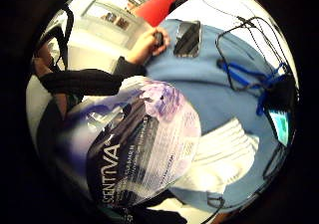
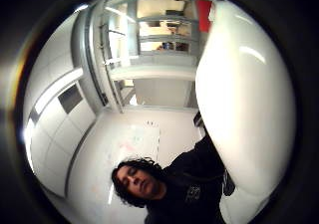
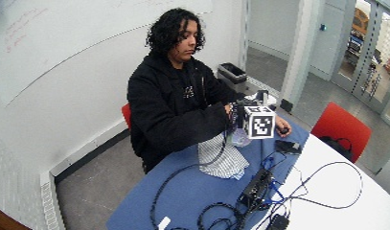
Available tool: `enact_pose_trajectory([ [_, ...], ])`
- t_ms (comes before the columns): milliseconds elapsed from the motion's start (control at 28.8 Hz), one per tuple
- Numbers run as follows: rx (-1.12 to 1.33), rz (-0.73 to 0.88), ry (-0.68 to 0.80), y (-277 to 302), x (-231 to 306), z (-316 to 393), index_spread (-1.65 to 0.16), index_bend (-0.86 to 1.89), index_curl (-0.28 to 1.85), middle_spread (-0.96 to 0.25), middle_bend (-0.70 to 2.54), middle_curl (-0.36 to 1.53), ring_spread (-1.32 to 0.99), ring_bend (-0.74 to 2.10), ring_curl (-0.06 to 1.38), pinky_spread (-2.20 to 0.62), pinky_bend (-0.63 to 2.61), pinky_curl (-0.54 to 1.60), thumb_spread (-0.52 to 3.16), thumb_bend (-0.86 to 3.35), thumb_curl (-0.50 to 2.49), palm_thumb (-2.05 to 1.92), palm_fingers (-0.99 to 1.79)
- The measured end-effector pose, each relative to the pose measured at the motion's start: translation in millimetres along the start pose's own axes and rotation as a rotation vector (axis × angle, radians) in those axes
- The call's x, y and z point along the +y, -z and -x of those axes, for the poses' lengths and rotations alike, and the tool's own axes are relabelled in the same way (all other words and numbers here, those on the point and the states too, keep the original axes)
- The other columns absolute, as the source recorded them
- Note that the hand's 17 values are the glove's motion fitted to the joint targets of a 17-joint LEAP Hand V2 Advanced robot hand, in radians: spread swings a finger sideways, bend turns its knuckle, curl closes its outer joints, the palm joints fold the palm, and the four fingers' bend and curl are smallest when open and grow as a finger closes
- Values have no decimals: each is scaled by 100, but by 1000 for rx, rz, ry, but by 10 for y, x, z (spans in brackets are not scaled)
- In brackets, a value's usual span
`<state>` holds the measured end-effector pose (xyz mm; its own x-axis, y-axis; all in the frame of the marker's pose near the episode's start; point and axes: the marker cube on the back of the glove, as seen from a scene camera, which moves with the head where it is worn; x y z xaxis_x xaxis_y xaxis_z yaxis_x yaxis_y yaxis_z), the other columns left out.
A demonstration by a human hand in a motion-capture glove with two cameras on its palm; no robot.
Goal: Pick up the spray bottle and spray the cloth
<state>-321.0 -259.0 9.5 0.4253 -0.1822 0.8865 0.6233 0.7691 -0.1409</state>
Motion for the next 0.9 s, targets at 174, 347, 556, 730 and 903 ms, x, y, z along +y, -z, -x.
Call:
enact_pose_trajectory([
  [174,-5,-102,65,-156,164,-277,-28,15,49,-21,43,59,-23,69,53,-26,51,46,44,-2,85,108,120],
  [347,-35,-183,128,-232,197,-477,-28,16,50,-21,44,59,-23,69,53,-27,51,46,43,-3,85,107,122],
  [556,-70,-265,142,-192,249,-567,-29,17,51,-22,45,59,-24,69,53,-28,50,46,41,-3,85,106,124],
  [730,-68,-276,150,-204,245,-565,-29,17,51,-22,45,59,-24,69,53,-29,50,46,39,-3,85,105,125],
  [903,-75,-281,151,-195,424,-547,-30,17,52,-23,45,59,-24,70,53,-30,50,46,37,-2,86,105,126],
])
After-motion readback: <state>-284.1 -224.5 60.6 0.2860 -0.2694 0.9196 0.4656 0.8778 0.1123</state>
